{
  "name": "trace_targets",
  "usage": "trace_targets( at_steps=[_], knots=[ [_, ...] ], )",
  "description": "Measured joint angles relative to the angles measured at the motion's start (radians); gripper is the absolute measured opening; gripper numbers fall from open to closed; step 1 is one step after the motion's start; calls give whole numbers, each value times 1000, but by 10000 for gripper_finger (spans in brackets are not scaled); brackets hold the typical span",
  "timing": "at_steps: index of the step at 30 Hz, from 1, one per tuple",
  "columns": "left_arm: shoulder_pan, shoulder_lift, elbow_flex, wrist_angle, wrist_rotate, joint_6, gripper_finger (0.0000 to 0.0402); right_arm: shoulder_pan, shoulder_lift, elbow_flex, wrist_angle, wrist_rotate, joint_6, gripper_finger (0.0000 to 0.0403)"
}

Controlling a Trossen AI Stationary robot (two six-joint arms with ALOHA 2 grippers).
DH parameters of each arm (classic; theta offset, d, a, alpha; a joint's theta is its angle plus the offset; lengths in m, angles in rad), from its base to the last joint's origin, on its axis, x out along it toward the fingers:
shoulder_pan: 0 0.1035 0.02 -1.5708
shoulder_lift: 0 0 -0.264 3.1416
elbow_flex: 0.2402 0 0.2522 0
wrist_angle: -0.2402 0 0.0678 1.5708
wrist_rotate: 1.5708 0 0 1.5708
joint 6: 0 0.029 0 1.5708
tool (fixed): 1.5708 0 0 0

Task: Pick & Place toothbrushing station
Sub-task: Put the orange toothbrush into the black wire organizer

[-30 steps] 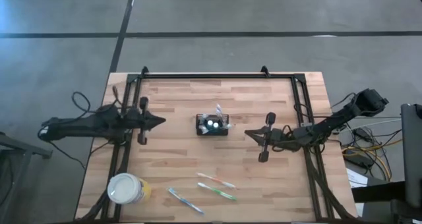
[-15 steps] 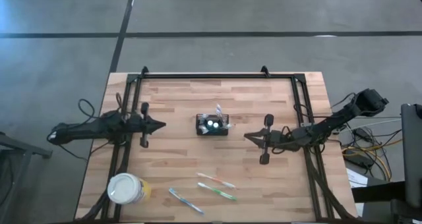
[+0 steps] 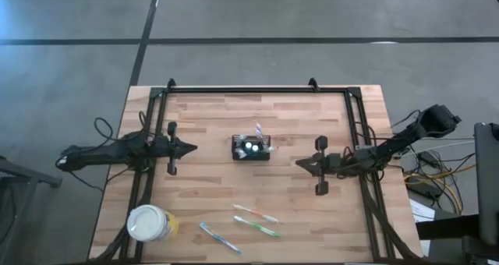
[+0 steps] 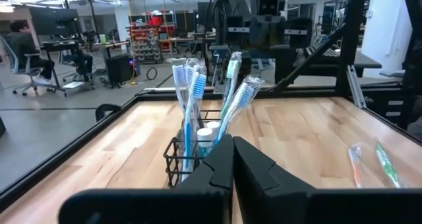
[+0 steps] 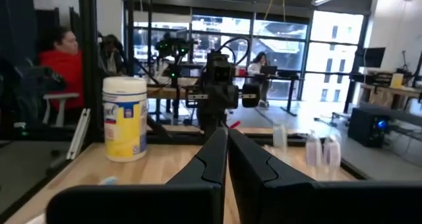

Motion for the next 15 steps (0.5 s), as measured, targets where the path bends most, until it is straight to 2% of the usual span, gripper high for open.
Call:
trace_targets(
  at_steps=[9, 15],
  knots=[
    [0, 0, -2, 6, -1, -10, 6, -2, -91, -86, 29, 8, 14, 13],
    [0, 0, -3, 13, -1, 10, 8, -2, -329, -147, -6, 18, -51, 13]
  ],
)
